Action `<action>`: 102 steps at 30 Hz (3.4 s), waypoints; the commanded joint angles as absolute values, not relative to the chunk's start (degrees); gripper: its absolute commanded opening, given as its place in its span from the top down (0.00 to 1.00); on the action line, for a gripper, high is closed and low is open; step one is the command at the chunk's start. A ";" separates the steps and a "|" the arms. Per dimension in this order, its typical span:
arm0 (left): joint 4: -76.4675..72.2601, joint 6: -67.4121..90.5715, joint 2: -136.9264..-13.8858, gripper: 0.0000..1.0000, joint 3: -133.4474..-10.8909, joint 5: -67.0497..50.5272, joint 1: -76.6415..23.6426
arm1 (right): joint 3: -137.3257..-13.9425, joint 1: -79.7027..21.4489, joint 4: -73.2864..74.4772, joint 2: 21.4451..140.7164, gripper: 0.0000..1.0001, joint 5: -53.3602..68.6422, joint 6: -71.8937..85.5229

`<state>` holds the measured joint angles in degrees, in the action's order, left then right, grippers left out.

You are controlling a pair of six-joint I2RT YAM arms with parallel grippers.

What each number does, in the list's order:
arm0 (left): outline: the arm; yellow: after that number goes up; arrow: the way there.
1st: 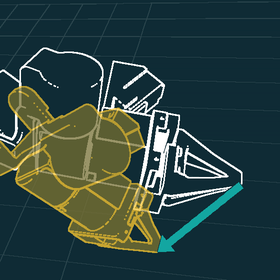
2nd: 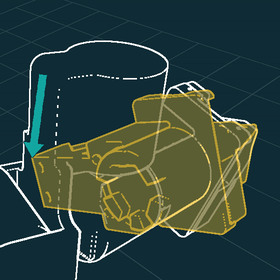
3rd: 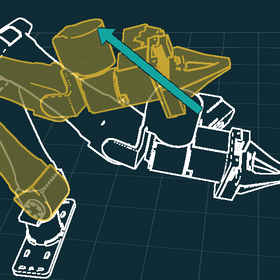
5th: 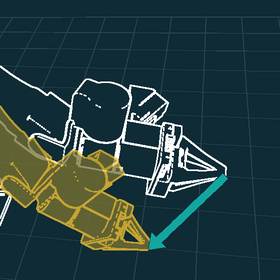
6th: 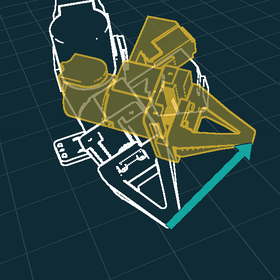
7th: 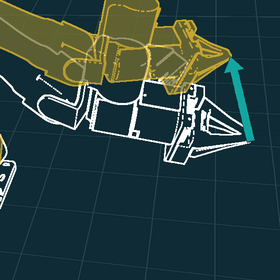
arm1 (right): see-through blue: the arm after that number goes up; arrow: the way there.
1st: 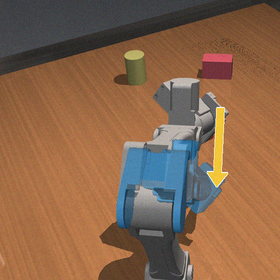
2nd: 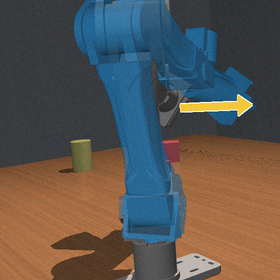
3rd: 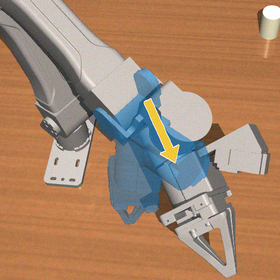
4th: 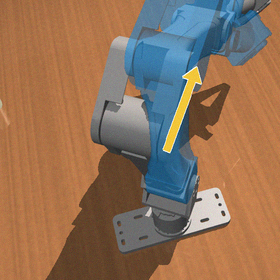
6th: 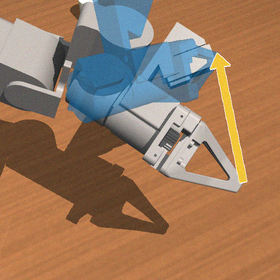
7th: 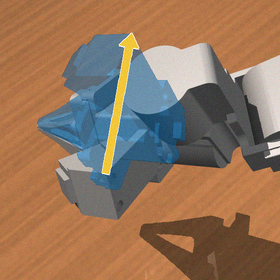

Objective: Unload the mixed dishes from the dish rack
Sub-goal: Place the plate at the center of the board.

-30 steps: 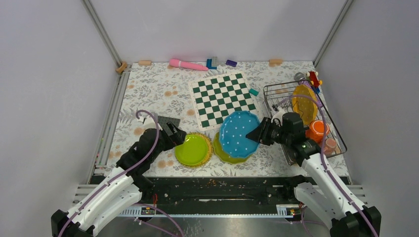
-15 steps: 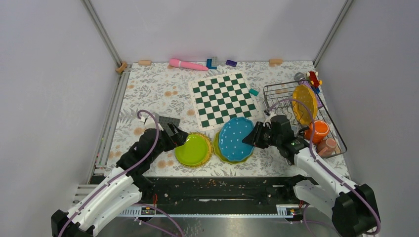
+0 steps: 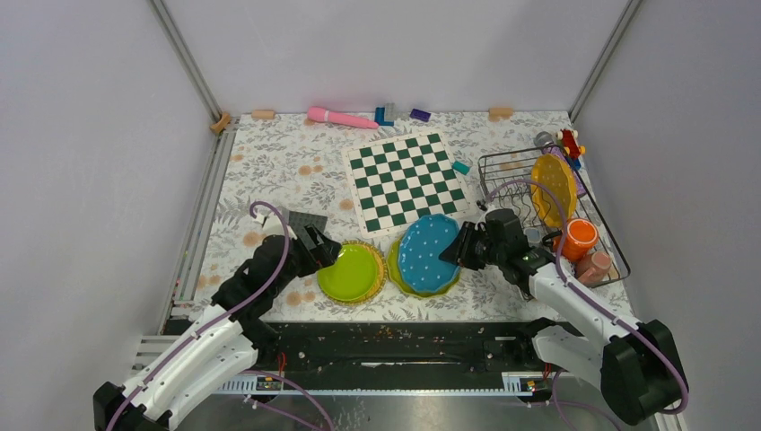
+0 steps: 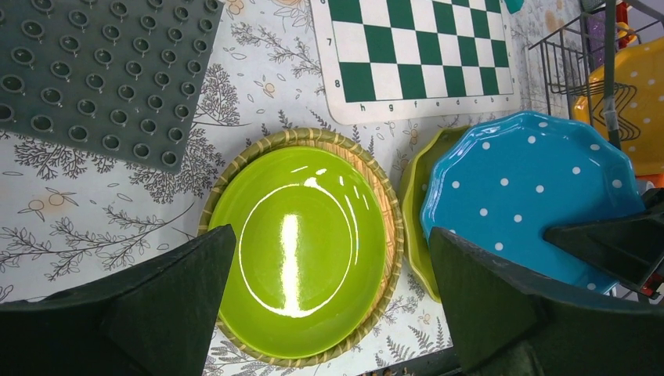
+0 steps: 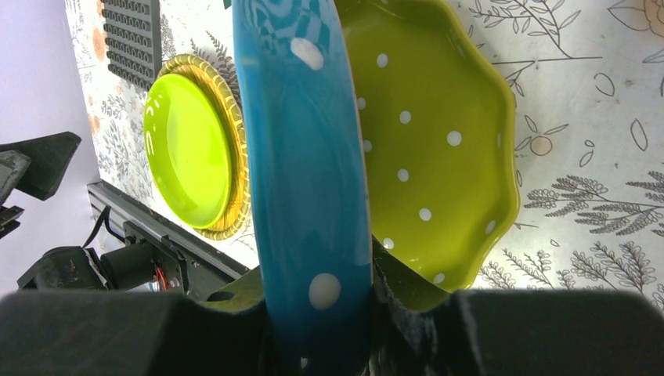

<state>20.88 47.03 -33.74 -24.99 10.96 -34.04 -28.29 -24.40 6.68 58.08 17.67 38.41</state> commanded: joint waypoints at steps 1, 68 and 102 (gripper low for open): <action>18.72 47.20 -33.04 0.01 -24.70 11.32 -33.75 | -29.62 -25.38 -1.62 58.86 0.85 18.81 39.76; 18.62 46.85 -34.10 0.01 -24.70 11.69 -33.75 | -30.06 -25.75 10.01 64.34 0.34 5.06 35.48; 17.67 46.58 -36.92 0.01 -25.05 11.69 -33.75 | -30.31 -25.80 9.91 62.52 0.71 6.21 34.54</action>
